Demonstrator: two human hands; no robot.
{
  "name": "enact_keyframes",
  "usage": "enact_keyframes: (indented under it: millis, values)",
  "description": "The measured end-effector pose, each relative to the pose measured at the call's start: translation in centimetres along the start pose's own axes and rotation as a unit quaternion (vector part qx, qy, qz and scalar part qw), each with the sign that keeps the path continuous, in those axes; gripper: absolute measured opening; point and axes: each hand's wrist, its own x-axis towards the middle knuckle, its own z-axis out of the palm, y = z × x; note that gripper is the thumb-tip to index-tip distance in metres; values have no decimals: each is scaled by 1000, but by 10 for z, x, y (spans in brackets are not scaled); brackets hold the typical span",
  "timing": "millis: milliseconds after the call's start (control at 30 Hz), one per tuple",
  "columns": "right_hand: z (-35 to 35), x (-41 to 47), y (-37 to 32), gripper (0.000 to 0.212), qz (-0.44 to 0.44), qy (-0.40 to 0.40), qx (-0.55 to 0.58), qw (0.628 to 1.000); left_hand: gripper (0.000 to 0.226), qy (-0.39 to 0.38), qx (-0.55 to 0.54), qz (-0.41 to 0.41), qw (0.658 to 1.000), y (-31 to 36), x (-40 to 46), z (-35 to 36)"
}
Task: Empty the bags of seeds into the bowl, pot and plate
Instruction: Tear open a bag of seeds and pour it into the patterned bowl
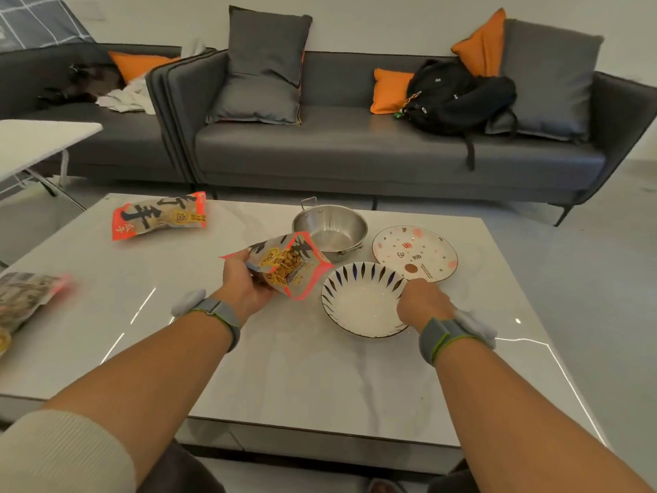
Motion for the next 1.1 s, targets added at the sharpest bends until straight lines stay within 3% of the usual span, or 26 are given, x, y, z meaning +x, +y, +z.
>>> enact_keyframes:
  millis: [167,233,700,1000,1033,1100]
  values:
    - [2,4,-3,12,20,-117,165,979,52,-29,0,1,1000,9,-1,-7]
    - [-2,-3,-6,12,32,-142,224,964,55,-33,2,1,999,14,-3,-8]
    - [41,-58,-124,18,-93,-275,208,934,54,16,-47,57,997,96,-36,-79]
    - [53,-71,-174,26,-93,-283,214,930,54,63,-65,59,994,125,-39,-115]
    - [50,-71,-179,27,-110,-260,178,943,53,58,-66,55,995,126,-39,-116]
    - [42,-65,-188,30,-178,-133,87,971,52,48,-72,54,995,127,-39,-114]
